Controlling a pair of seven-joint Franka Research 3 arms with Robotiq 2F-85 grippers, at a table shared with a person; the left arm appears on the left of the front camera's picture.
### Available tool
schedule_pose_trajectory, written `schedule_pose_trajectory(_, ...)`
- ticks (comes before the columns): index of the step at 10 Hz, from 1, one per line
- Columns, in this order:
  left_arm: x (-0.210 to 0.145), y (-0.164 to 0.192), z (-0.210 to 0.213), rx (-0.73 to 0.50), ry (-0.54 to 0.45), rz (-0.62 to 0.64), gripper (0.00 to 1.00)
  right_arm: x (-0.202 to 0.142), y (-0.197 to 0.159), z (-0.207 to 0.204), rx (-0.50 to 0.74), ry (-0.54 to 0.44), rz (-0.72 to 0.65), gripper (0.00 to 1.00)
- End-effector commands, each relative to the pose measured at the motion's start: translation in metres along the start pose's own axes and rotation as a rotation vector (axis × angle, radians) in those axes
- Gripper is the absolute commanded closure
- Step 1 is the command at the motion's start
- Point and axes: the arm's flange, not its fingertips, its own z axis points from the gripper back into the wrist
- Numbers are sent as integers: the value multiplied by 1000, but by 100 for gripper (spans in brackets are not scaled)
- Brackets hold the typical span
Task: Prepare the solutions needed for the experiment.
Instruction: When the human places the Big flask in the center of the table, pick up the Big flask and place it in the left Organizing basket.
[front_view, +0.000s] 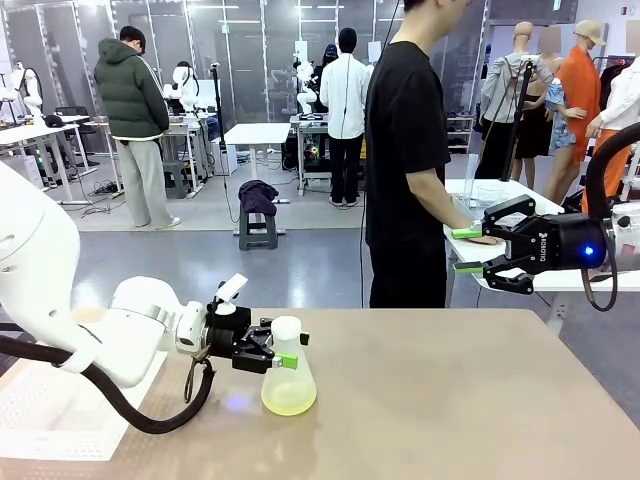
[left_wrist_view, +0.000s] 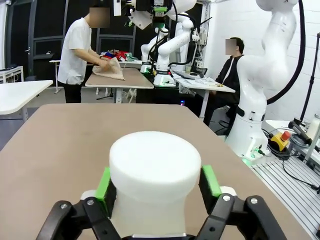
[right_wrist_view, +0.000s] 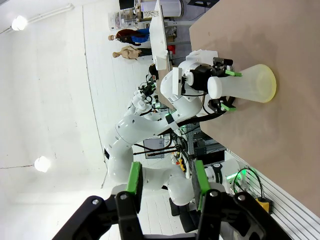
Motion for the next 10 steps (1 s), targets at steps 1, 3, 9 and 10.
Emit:
schedule_pose_trajectory(1,-3,3,2,4,-34,-21,29,0,1,0,7,6,2,49)
schedule_pose_trajectory(3,-3,3,3,16,-35,-14,49,0,1,0,7,6,2,49)
schedule_pose_trajectory(9,-1,5,6,34,-37,7,100,0,1,0,7,6,2,49)
schedule_pose_trajectory(10,0,4,6,32,-26,20,100,0,1,0,7,6,2,49)
